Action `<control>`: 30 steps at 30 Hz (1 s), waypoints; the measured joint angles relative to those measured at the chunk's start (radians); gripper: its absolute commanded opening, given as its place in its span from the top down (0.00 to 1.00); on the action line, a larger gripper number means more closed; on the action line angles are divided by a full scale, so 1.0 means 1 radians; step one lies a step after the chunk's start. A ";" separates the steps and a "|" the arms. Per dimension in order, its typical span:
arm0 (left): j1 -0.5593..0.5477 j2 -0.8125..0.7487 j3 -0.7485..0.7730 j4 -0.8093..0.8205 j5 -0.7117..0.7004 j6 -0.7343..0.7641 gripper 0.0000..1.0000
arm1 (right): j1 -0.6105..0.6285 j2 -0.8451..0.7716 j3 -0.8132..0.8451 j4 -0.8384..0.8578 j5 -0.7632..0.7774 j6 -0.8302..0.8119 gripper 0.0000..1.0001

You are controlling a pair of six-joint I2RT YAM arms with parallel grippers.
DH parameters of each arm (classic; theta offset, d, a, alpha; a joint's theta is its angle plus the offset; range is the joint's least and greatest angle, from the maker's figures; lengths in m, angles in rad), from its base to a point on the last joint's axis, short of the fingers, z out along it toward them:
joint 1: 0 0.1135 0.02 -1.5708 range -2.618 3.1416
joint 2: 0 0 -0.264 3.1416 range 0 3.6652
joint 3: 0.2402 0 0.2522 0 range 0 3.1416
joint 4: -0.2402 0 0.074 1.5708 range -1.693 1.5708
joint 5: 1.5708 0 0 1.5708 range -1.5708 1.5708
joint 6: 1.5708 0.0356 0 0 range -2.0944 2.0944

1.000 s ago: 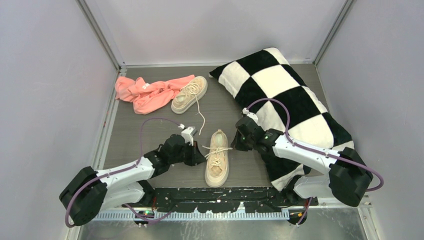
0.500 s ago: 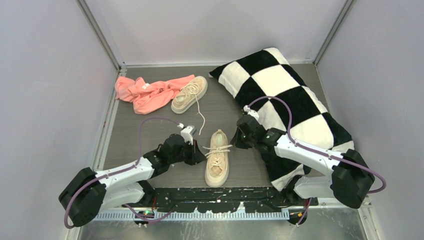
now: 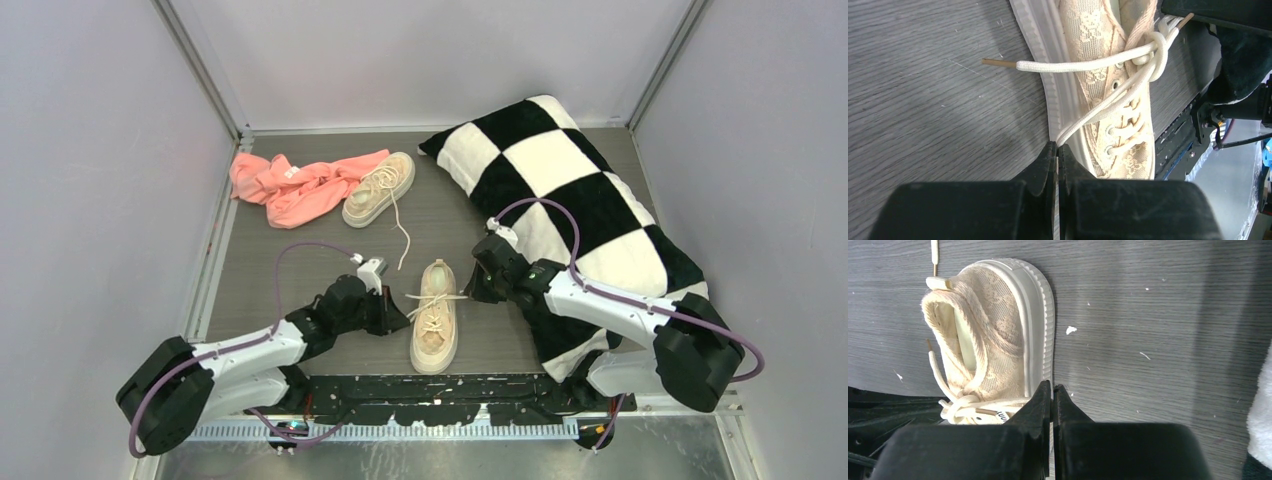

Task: Tie the shoes
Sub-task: Tie the shoelace on the shoe.

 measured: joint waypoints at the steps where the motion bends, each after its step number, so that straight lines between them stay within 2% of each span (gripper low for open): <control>1: 0.000 -0.011 0.000 -0.007 -0.004 0.000 1.00 | -0.003 -0.004 0.000 -0.001 0.001 -0.002 0.99; 11: 0.000 -0.184 0.029 -0.127 -0.064 0.021 1.00 | -0.009 -0.029 0.000 -0.005 0.003 -0.011 0.99; 20: 0.000 -0.063 -0.005 -0.070 -0.053 0.025 1.00 | -0.010 -0.016 0.000 0.004 0.005 -0.011 0.99; 22: 0.000 -0.024 -0.008 -0.056 -0.039 0.019 1.00 | -0.010 -0.013 0.000 0.003 0.004 -0.010 0.88; 25: 0.000 -0.005 -0.004 -0.031 -0.021 0.012 1.00 | -0.010 -0.013 0.004 -0.010 0.004 -0.007 0.62; 28: 0.000 -0.004 0.007 -0.026 -0.011 0.011 1.00 | -0.013 -0.018 0.020 -0.054 0.017 -0.010 0.48; 30: 0.000 -0.004 0.017 -0.025 -0.007 0.011 1.00 | -0.014 -0.032 0.037 -0.082 0.029 -0.010 0.45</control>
